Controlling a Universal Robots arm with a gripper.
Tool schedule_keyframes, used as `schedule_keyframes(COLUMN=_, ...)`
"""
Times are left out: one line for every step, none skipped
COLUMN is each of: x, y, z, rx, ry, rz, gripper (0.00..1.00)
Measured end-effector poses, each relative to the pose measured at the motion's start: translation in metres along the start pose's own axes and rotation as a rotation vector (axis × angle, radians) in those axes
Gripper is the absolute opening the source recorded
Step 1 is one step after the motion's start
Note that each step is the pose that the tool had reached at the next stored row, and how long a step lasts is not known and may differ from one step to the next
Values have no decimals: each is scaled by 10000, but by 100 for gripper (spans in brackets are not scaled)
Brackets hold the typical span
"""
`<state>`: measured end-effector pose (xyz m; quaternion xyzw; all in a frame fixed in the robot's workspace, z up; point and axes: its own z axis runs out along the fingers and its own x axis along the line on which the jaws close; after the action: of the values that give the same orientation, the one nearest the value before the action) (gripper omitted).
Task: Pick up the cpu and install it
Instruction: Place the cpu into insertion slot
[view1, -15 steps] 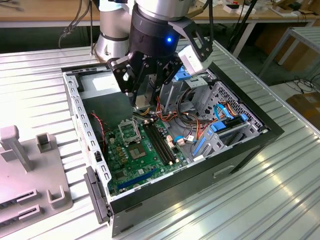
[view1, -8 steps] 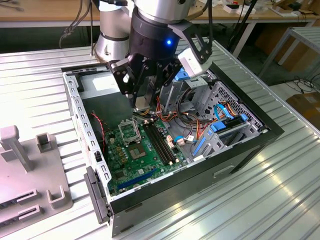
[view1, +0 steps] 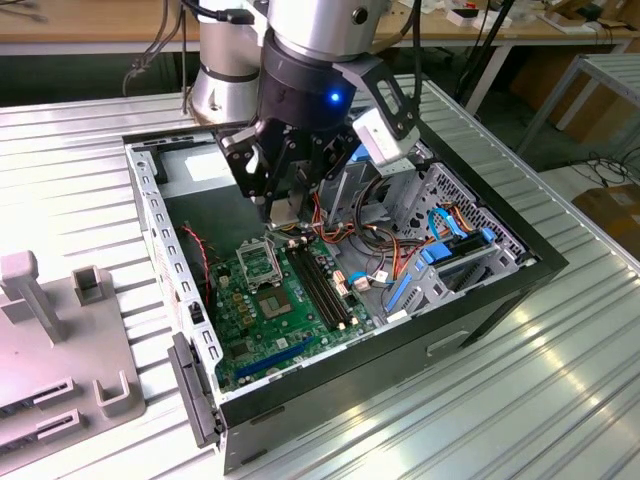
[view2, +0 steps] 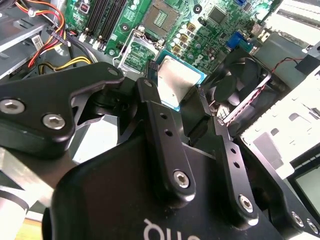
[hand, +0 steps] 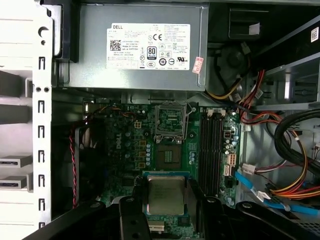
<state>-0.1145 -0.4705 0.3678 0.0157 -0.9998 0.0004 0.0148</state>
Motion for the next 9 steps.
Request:
schedule_keyframes(x=0, y=0, z=9, rx=-1, ry=-1, rz=0, gripper=44)
schedule_keyframes(x=0, y=0, z=17, rx=-1, ry=-1, rz=0, gripper=44)
schedule_keyframes(x=-1, y=0, z=25, rx=0, ry=0, rz=0, gripper=44)
schedule_keyframes(x=-1, y=0, z=37, rx=0, ry=0, rz=0, gripper=44)
schedule_keyframes(x=-1, y=0, z=50, rx=0, ry=0, rz=0, gripper=44)
schedule_keyframes(x=-2, y=-1, z=58, rx=0, ry=0, rz=0, gripper=44)
schedule_keyframes(x=-2, y=0, z=72, rx=0, ry=0, rz=1, gripper=44)
schedule_keyframes(x=-2, y=-1, z=80, rx=0, ry=0, rz=0, gripper=44)
schedule_keyframes(x=-2, y=-1, z=88, rx=0, ry=0, rz=1, gripper=44)
